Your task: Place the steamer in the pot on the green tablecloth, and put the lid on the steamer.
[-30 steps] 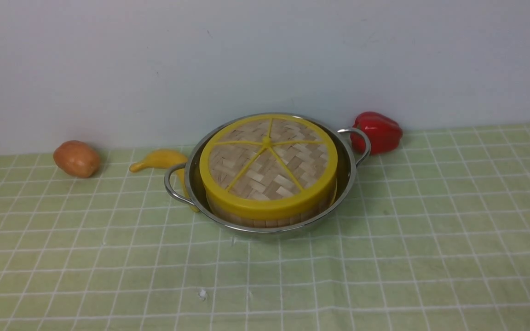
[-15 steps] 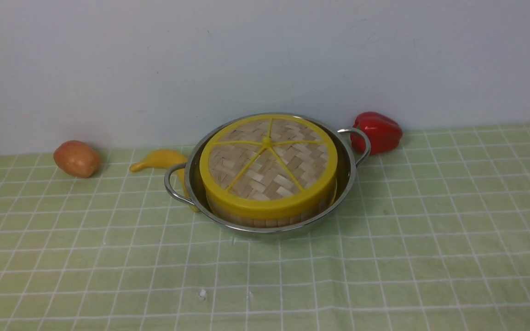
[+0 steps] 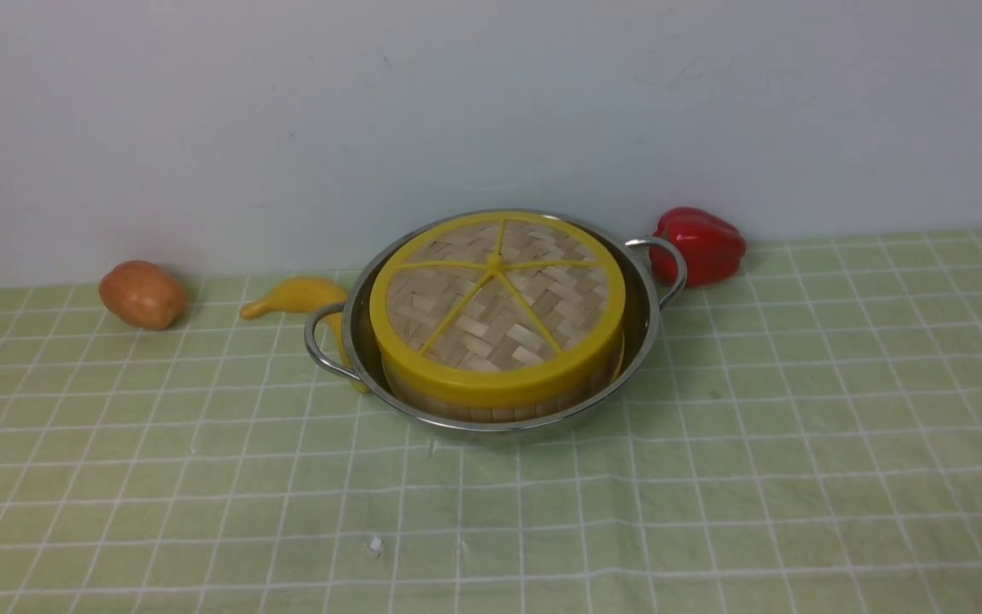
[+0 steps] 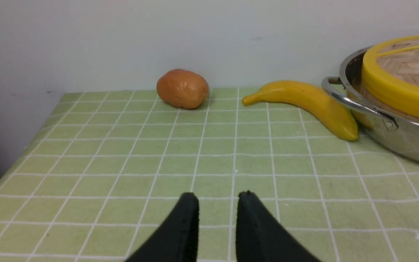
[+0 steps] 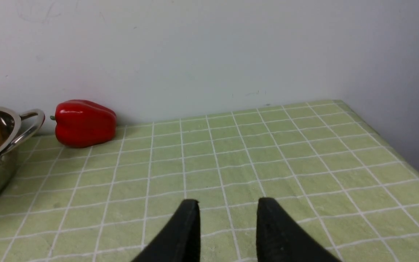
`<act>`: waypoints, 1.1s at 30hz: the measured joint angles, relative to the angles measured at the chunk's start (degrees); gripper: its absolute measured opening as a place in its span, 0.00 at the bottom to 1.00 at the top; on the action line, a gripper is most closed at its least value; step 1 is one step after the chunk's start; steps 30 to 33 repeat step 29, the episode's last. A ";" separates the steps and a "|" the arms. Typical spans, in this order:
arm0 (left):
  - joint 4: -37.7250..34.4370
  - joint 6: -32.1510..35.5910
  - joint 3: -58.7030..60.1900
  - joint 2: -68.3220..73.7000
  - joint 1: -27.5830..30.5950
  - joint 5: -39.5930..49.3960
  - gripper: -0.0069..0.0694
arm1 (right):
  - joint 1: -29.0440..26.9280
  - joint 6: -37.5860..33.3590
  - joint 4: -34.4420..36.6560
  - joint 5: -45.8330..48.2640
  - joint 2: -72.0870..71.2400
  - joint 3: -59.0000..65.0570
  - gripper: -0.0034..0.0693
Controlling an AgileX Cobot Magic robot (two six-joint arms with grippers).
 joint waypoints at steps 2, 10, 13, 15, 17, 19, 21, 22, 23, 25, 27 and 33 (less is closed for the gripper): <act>0.00 0.00 0.00 0.00 0.00 0.15 0.30 | 0.00 0.00 0.00 0.00 0.00 0.00 0.38; 0.00 0.00 0.00 0.00 0.00 0.76 0.31 | 0.00 0.11 0.43 0.00 0.00 0.02 0.38; 0.00 0.00 0.00 0.00 0.00 0.78 0.33 | 0.00 0.11 0.62 0.00 0.00 0.02 0.38; 0.00 0.00 0.00 0.00 0.00 0.78 0.33 | 0.00 0.11 0.68 0.00 0.00 0.07 0.38; 0.00 0.00 0.00 0.00 0.00 0.78 0.33 | 0.00 0.11 0.68 0.00 0.00 0.07 0.38; 0.00 0.00 0.00 0.00 0.00 0.78 0.34 | 0.00 0.11 0.68 0.00 0.00 0.07 0.38; 0.00 0.00 0.00 0.00 0.00 0.82 0.34 | 0.00 0.11 0.68 0.00 0.00 0.07 0.38; 0.00 0.00 0.00 0.00 0.00 0.82 0.34 | 0.00 0.11 0.68 0.00 0.00 0.07 0.38; 0.00 0.00 0.00 0.00 0.00 0.82 0.34 | 0.00 0.11 0.68 0.00 0.00 0.07 0.38; 0.00 0.00 0.00 0.00 0.00 0.82 0.34 | 0.00 0.11 0.68 0.00 0.00 0.07 0.38; 0.00 0.00 0.00 0.00 0.00 0.82 0.35 | 0.00 0.11 0.68 0.00 0.00 0.07 0.38; 0.00 0.00 0.00 0.00 0.00 0.82 0.36 | 0.00 0.11 0.68 0.00 0.00 0.07 0.38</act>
